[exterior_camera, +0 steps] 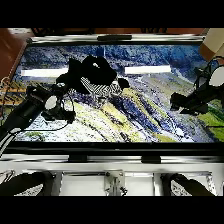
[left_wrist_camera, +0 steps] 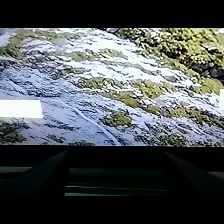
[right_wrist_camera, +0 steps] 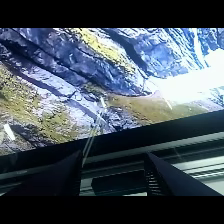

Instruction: Fold the shirts.

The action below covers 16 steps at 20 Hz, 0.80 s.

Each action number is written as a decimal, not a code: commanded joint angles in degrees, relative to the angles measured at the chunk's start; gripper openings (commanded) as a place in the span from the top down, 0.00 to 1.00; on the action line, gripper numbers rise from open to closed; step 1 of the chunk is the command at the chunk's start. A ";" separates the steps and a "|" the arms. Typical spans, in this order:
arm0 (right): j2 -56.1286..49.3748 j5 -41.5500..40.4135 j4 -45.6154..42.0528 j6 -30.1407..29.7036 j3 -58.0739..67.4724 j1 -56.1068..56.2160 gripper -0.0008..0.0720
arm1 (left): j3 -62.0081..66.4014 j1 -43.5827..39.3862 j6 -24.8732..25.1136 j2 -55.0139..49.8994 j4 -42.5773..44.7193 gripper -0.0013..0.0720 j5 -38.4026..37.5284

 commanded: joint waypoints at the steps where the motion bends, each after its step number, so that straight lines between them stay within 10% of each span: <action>1: -0.02 0.02 0.02 0.00 -0.02 0.02 0.29 | -0.02 0.02 0.00 0.02 0.00 0.00 0.02; 16: -0.02 0.00 0.22 0.09 -0.04 0.02 0.29 | -0.02 0.00 -0.02 0.00 -0.20 0.00 1.53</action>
